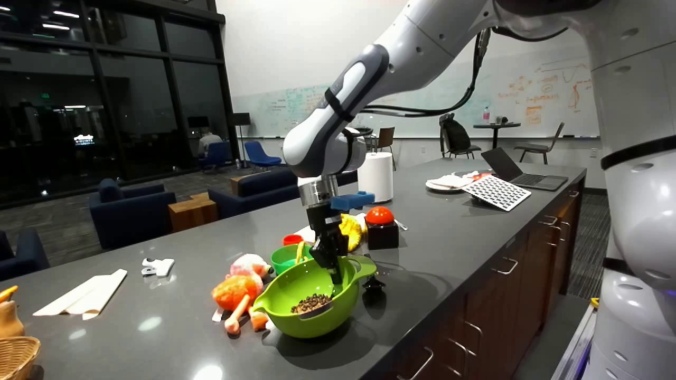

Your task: Put the green bowl on the right side of the spoon

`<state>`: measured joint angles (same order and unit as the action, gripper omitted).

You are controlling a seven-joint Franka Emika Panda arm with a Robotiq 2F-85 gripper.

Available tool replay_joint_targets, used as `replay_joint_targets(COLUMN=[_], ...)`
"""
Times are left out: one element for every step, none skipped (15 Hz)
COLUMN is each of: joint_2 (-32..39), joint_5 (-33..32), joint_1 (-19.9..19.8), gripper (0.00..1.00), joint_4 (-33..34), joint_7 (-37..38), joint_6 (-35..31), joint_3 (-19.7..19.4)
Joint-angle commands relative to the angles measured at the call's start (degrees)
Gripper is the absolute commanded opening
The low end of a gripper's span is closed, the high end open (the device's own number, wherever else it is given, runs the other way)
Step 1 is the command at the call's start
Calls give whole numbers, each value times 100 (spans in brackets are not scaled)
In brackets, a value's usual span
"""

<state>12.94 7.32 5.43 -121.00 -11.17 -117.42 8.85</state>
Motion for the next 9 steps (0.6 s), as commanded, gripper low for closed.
replay_joint_targets(joint_2=[-411, -478, -541, -635, -748, -854, -988, -1174, -1330], joint_5=[56, 67, 86, 83, 68, 70, 64, 63, 53], joint_1=[-34, -56, -81, -106, -138, -172, -216, -272, -323], gripper=[3, 3, 3, 3, 3, 3, 3, 3, 3], joint_4=[-93, -104, -116, -144, -176, -205, -253, -328, -388], joint_7=[91, 104, 102, 118, 148, 177, 209, 269, 331], joint_6=[263, 311, 346, 371, 402, 436, 465, 496, 516], joint_3=[-67, -96, -122, -157, -207, -255, -318, -390, -460])
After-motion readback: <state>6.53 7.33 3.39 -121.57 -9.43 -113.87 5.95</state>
